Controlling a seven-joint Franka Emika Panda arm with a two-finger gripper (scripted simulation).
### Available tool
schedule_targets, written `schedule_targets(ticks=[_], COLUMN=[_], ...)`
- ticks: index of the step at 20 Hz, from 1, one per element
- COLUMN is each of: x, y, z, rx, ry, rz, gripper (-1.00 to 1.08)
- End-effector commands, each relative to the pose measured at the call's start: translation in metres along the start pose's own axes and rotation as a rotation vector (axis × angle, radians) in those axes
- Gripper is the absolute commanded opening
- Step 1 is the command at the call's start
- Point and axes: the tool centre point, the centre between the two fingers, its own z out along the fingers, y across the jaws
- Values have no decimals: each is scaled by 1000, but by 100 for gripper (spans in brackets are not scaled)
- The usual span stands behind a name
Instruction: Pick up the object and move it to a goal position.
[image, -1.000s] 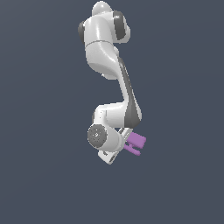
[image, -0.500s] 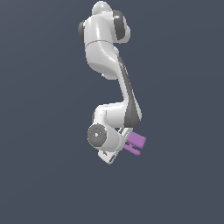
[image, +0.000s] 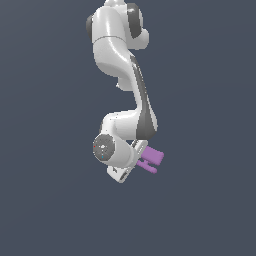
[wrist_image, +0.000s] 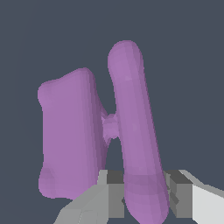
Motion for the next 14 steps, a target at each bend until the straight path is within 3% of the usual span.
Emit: schedule_targets(ticks=[1,14], x=[-9,-93], y=[-3,-36], z=[-12,-119], rx=[-1,-1], ry=[1,0], rz=[1,2], gripper=[-100,-100])
